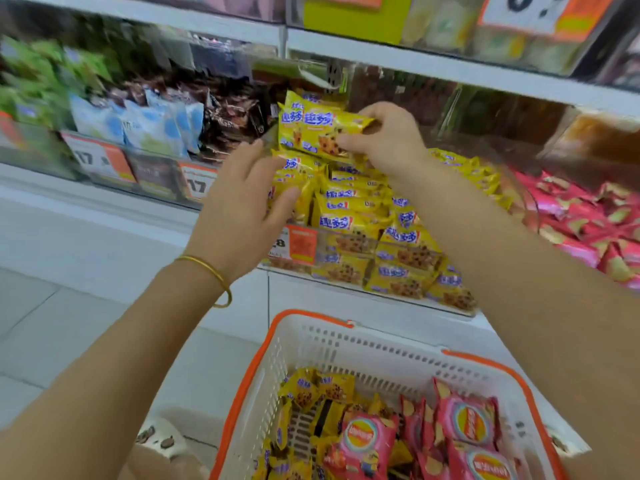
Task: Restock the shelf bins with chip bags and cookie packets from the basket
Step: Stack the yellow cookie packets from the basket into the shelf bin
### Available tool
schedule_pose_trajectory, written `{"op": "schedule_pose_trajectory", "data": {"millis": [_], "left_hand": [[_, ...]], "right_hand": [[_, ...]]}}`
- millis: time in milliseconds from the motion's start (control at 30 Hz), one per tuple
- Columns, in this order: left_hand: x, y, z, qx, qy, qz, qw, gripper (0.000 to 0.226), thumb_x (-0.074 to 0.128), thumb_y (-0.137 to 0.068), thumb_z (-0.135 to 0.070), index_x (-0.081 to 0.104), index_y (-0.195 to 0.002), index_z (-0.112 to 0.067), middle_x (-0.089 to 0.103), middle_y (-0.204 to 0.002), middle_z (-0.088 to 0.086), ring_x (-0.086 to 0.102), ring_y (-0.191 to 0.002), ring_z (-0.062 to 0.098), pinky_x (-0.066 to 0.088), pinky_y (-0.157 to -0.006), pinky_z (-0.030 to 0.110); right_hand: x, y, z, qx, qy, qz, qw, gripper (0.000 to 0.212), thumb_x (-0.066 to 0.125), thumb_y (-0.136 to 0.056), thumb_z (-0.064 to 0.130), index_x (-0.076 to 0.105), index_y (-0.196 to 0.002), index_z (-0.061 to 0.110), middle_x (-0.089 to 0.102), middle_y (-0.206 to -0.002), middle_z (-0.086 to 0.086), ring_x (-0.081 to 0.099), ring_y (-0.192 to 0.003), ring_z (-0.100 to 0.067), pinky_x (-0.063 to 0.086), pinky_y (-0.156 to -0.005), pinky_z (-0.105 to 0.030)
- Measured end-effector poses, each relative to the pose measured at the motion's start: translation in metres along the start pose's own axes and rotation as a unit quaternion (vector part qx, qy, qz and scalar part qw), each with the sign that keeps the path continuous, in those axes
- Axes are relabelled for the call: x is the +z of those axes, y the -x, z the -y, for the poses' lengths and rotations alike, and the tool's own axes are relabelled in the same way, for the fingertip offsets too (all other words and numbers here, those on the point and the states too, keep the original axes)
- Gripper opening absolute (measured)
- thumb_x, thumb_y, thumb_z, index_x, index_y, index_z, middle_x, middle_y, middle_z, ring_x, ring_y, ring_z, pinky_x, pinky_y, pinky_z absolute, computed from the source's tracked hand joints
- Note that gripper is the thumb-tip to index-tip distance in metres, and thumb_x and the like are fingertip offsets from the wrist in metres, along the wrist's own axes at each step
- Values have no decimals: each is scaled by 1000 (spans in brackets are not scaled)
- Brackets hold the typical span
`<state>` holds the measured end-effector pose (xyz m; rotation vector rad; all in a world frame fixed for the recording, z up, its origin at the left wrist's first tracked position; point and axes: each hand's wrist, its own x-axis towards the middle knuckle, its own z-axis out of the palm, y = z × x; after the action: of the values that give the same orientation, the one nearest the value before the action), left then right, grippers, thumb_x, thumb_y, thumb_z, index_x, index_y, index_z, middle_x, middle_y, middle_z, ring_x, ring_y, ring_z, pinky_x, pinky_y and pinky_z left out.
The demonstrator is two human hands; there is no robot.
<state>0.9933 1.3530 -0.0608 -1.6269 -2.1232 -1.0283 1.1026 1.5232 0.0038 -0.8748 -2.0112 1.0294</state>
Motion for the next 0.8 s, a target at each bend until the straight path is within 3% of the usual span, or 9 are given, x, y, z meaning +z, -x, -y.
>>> {"op": "schedule_pose_trajectory", "data": {"millis": [133, 233, 300, 467, 600, 700, 800], "left_hand": [[7, 1, 2, -9, 10, -9, 1000, 61, 32, -92, -45, 51, -127, 0, 41, -141, 21, 33, -135, 34, 25, -111, 40], [9, 3, 2, -7, 12, -17, 1000, 57, 33, -93, -43, 52, -125, 0, 42, -139, 22, 34, -134, 37, 27, -111, 42], [10, 3, 3, -9, 16, -19, 1000, 56, 34, -93, -43, 53, -124, -1, 42, -140, 20, 34, -134, 35, 28, -110, 42], [12, 5, 3, -4, 12, -15, 1000, 55, 33, -94, -43, 53, -123, -2, 41, -140, 19, 32, -136, 34, 28, -111, 42], [0, 14, -10, 32, 9, -55, 998, 44, 39, -95, -33, 56, -118, -1, 47, -136, 19, 38, -132, 34, 29, -110, 42], [-13, 32, -31, 91, -13, -94, 991, 31, 45, -95, -23, 63, -108, -1, 58, -122, 14, 52, -112, 34, 34, -98, 36], [-7, 67, -40, 130, -17, -18, 991, 28, 45, -94, -20, 65, -104, -3, 63, -114, 10, 57, -102, 33, 40, -89, 40]], "right_hand": [[27, -20, 1, -52, 80, -9, 995, 36, 77, -77, 14, 49, -99, 19, 52, -89, 0, 52, -79, -20, 47, -73, -36], [37, -20, -3, -115, 155, -23, 981, 31, 71, -82, 12, 44, -97, 18, 46, -95, 1, 45, -72, -11, 37, -62, -19], [41, -19, -4, -137, 202, -25, 969, 26, 67, -86, 13, 47, -102, 13, 41, -102, -1, 40, -68, -6, 32, -59, -18], [42, -17, 3, -122, 231, 9, 965, 27, 63, -88, 13, 49, -112, 11, 36, -103, -1, 41, -71, -12, 28, -64, -21], [22, 7, 16, -108, 246, 16, 963, 45, 62, -89, 14, 45, -130, 22, 35, -108, -1, 48, -79, -16, 39, -75, -21], [-6, 70, 26, -148, 175, -6, 973, 35, 61, -87, 14, 52, -120, 23, 46, -100, 2, 56, -77, -15, 46, -70, -25], [-24, 153, 4, -130, 57, 65, 988, 19, 59, -88, 12, 56, -98, 28, 57, -85, 6, 64, -66, -14, 45, -54, -18]]}}
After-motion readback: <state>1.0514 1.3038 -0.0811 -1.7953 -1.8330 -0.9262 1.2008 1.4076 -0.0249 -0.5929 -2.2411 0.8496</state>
